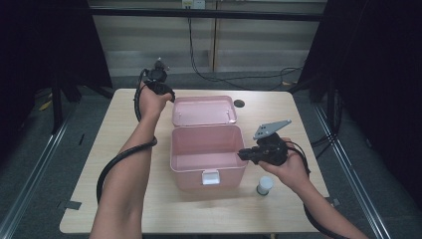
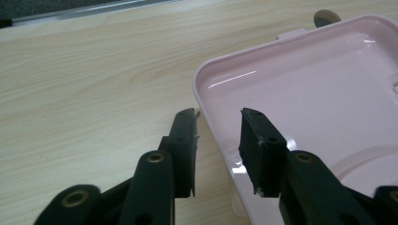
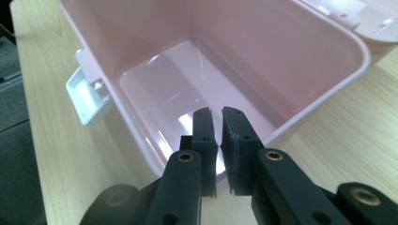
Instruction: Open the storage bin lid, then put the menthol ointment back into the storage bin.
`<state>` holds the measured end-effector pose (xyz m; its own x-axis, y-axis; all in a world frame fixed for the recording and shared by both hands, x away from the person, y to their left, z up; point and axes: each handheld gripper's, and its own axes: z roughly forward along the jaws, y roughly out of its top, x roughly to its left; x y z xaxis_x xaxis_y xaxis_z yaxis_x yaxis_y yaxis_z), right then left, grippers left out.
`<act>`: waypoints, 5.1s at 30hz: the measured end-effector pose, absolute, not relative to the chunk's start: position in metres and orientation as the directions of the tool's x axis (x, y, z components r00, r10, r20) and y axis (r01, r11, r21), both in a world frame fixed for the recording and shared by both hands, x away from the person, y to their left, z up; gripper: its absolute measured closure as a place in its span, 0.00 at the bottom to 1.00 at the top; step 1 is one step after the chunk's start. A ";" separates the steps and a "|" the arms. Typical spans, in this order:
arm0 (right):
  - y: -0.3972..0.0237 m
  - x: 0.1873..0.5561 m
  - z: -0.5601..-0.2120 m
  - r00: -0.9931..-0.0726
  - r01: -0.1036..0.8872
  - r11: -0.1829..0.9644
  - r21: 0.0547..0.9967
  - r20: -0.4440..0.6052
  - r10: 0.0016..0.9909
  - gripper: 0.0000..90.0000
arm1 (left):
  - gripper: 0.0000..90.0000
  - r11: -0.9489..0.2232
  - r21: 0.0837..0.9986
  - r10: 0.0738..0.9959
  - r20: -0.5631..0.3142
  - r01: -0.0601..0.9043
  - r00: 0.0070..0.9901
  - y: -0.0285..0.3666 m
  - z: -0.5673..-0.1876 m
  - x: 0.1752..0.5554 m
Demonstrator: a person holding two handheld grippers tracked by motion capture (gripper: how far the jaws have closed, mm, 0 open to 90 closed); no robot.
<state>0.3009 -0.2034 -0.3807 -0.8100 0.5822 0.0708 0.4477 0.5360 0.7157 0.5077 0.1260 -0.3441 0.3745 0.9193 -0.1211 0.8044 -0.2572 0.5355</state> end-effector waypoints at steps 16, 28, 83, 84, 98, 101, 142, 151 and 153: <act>-0.222 0.299 -0.377 -0.766 0.486 0.491 0.723 0.082 0.637 0.87 | 0.50 -0.263 0.538 0.911 -0.135 0.801 0.390 0.146 -0.356 0.479; -0.217 0.294 -0.379 -0.783 0.492 0.501 0.712 0.110 0.612 0.85 | 0.43 -0.277 0.564 0.897 -0.139 0.778 0.420 0.155 -0.367 0.458; -0.260 0.272 -0.422 -0.744 0.593 0.591 0.547 0.092 0.662 0.41 | 0.25 -0.325 0.614 0.867 -0.110 0.720 0.485 0.222 -0.492 0.361; -0.261 0.271 -0.422 -0.741 0.597 0.593 0.541 0.089 0.665 0.40 | 0.25 -0.332 0.612 0.868 -0.101 0.718 0.487 0.222 -0.493 0.361; -0.261 0.270 -0.427 -0.764 0.589 0.645 0.487 0.074 0.641 0.39 | 0.17 -0.380 0.669 0.843 -0.034 0.639 0.537 0.223 -0.503 0.354; -0.260 0.270 -0.426 -0.767 0.587 0.653 0.478 0.071 0.638 0.39 | 0.15 -0.383 0.682 0.841 -0.021 0.623 0.540 0.222 -0.505 0.353; -0.244 0.274 -0.444 -0.799 0.587 0.737 0.335 0.090 0.595 0.47 | 0.06 -0.385 0.707 0.829 -0.017 0.593 0.558 0.221 -0.511 0.351; -0.240 0.277 -0.445 -0.815 0.564 0.760 0.324 0.066 0.576 0.55 | 0.06 -0.384 0.708 0.830 -0.016 0.592 0.557 0.221 -0.511 0.351; -0.239 0.277 -0.445 -0.812 0.567 0.758 0.323 0.066 0.579 0.55 | 0.06 -0.382 0.708 0.830 -0.019 0.594 0.557 0.221 -0.511 0.351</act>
